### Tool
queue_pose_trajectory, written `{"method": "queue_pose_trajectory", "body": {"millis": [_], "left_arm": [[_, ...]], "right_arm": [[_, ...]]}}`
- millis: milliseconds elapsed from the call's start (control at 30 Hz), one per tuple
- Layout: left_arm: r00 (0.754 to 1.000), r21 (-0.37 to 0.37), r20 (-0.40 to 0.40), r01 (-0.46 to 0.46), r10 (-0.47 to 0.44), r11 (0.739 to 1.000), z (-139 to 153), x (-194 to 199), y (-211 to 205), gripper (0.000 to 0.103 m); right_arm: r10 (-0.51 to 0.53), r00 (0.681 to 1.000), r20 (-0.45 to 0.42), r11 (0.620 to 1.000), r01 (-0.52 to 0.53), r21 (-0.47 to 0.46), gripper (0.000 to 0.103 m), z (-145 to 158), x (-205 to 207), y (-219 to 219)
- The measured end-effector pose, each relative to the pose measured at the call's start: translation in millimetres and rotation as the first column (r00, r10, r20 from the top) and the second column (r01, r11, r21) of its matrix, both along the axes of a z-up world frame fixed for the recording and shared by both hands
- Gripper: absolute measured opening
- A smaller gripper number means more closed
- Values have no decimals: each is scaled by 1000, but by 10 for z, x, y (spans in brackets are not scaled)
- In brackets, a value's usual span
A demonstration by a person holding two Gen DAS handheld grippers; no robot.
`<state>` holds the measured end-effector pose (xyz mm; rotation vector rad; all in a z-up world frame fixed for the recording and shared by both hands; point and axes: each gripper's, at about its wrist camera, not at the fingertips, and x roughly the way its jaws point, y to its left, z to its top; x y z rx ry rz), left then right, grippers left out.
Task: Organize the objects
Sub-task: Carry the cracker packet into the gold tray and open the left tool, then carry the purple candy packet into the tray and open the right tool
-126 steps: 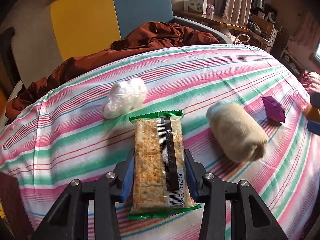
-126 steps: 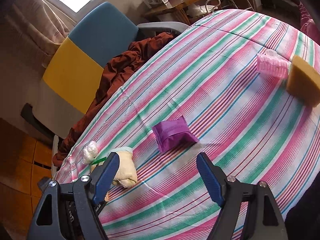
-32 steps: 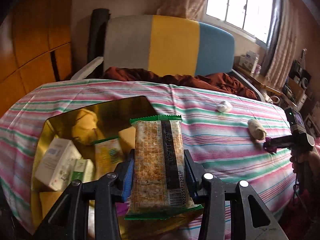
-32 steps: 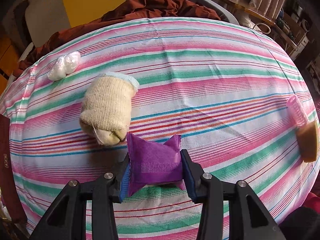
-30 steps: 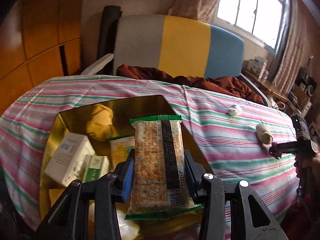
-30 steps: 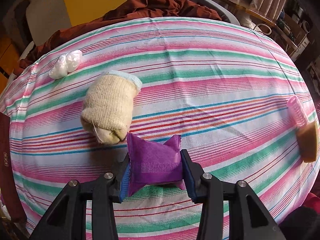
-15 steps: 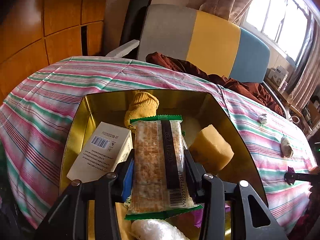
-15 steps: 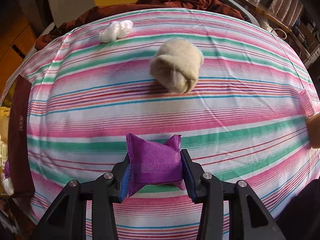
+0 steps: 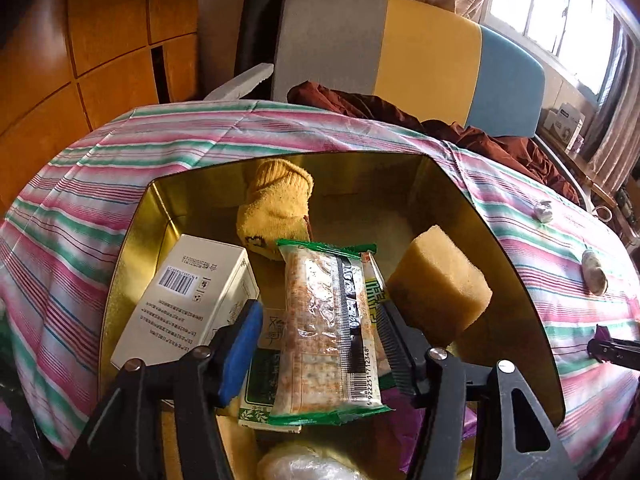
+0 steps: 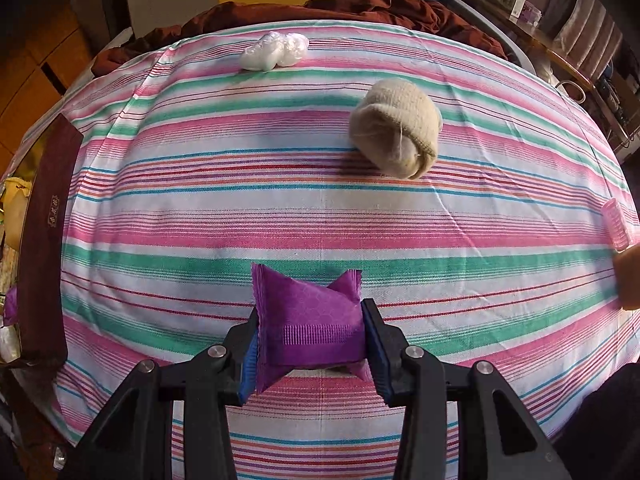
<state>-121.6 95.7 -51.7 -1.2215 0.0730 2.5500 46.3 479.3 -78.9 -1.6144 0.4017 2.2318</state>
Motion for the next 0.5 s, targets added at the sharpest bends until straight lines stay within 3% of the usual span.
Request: {"method": "queue_pose_trajectory", "body": {"millis": [333,500], "left_arm": [[988,25,-152,1,3,1000,438,419,-107,68],[987,42,-161,11,-4,999,529,512,-136,68]], "right_arm": [[36,999,-20,999,-36,3,44,-133,-135,-258],[96,994,-58,995,-98,-26,44,-134,-183,-502]]}}
